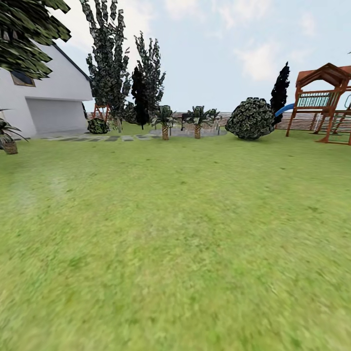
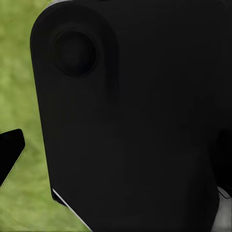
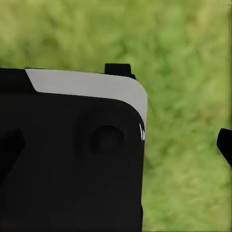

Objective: Take the three Easter eggs out of the wicker basket on the lawn in the garden, then place them on the lawn next to a single tree (choose any tree) so that all three eggs are next to the same tree and none are left in the basket.

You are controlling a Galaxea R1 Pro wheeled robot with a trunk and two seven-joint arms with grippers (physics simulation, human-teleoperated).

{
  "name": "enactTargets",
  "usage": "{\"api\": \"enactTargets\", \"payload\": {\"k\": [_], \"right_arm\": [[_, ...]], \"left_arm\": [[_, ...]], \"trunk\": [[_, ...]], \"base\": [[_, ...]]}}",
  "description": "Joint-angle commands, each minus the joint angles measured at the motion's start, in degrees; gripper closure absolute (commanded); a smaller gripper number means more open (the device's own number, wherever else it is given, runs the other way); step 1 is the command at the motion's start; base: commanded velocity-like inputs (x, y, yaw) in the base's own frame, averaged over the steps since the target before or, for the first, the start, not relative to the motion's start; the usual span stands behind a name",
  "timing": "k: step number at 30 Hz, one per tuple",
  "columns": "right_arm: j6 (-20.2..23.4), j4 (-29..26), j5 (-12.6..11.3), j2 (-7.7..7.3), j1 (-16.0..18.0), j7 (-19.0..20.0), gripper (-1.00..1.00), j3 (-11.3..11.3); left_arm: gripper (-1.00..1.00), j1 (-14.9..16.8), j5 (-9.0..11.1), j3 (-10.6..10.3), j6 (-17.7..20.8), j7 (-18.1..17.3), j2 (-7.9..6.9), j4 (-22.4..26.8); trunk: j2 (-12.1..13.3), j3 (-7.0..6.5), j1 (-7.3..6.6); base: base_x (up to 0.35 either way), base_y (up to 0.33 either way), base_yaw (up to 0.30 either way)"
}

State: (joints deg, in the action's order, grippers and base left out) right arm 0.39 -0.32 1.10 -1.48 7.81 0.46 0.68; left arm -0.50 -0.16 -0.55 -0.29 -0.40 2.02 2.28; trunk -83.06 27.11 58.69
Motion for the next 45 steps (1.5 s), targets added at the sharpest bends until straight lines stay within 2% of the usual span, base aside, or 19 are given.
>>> {"api": "enactTargets", "payload": {"k": [1, 45], "right_arm": [[0.04, -0.03, 0.12, -0.01, 0.02, 0.05, -1.00, 0.05], [0.05, 0.24, 0.13, 0.08, 0.02, 0.02, -1.00, 0.11]], "left_arm": [[-1.00, -0.03, -0.02, -0.04, -0.04, -0.04, 0.00, 0.10], [-1.00, -0.03, -0.02, 0.02, -0.04, -0.04, 0.00, 0.15]], "trunk": [[-0.02, 0.05, 0.03], [-0.02, 0.05, 0.03]], "base": [[0.340, 0.000, 0.000], [0.340, 0.000, 0.000]]}}
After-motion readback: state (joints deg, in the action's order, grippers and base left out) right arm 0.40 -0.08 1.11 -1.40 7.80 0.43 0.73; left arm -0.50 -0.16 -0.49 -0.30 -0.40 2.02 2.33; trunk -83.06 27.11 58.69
